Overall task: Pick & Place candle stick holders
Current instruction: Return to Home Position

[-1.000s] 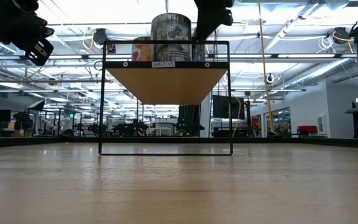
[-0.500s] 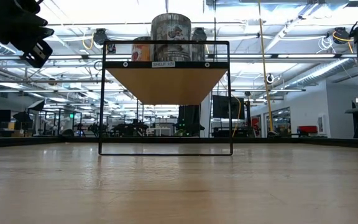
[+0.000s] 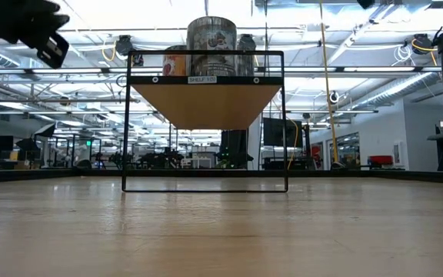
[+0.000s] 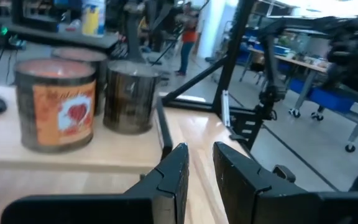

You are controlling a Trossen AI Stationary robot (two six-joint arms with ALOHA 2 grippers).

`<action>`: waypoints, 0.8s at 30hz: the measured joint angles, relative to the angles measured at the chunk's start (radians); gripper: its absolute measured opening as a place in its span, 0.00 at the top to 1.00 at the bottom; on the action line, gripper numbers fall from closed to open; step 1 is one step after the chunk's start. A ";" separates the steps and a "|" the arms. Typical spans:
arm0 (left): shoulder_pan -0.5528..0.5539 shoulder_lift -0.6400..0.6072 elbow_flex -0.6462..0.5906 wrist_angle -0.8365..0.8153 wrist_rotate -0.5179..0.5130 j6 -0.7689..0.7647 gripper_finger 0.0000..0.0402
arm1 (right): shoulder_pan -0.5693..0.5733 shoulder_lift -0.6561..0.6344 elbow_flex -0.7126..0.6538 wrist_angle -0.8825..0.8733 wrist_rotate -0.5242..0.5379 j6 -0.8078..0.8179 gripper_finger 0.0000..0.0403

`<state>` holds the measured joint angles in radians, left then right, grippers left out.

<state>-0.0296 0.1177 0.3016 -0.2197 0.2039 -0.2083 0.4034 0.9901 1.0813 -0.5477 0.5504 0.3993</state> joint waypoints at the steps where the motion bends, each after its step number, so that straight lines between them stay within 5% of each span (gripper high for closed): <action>1: 0.000 0.000 0.000 0.008 0.009 0.012 0.80 | 0.003 -0.027 -0.033 0.012 0.000 -0.003 1.00; 13: -0.001 0.000 -0.038 0.004 -0.068 0.066 0.80 | 0.005 -0.325 -0.368 0.110 -0.002 0.086 1.00; 24: 0.000 -0.001 -0.039 -0.041 -0.075 0.090 0.80 | 0.004 -0.645 -0.505 0.111 -0.001 0.093 1.00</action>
<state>-0.0296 0.1162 0.2626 -0.2609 0.1291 -0.1185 0.4076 0.3448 0.5766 -0.4371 0.5495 0.4926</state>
